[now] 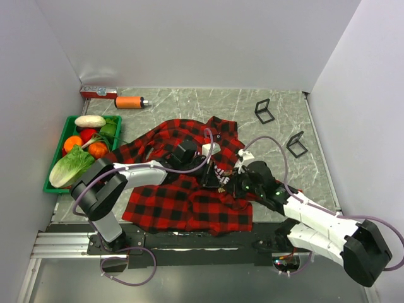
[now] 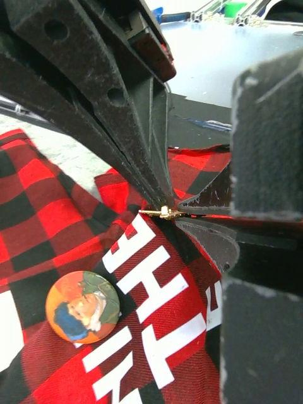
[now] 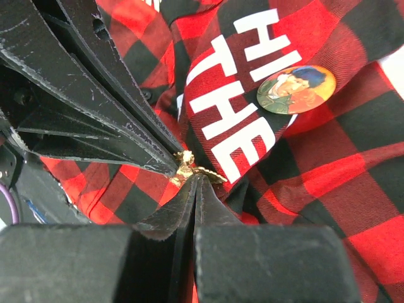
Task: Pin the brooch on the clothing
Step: Adjust the clothing with brooches at the center of the board.
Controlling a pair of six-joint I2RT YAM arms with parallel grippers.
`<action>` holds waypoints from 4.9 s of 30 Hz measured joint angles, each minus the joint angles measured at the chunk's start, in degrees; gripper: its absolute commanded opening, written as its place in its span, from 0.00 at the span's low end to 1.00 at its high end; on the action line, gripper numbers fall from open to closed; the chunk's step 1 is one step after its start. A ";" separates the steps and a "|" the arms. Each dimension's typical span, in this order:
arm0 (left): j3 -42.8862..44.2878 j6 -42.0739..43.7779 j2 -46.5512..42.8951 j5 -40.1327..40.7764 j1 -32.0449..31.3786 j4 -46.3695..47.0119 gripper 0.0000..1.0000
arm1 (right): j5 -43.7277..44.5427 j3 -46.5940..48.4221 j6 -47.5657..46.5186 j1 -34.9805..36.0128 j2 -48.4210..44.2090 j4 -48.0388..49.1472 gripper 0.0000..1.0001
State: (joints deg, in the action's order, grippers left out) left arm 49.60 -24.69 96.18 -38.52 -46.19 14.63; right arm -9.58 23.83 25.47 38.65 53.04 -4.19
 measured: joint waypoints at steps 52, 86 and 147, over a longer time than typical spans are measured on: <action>54.90 17.18 33.57 37.53 20.74 -42.16 0.83 | -2.80 35.54 -9.55 -24.02 44.98 -6.10 0.65; 61.99 14.97 38.01 35.93 37.13 -36.26 0.88 | -8.81 86.82 -8.74 -21.44 76.98 -12.22 0.65; 34.62 5.49 20.83 22.60 27.71 -31.01 0.96 | 6.60 18.32 -7.04 -56.04 29.11 -26.12 0.00</action>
State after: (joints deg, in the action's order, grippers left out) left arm 84.23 -19.20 117.01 -15.92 -18.48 -16.38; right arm -2.98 42.15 18.44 -17.39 82.15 -30.30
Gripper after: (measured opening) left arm 0.967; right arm 0.037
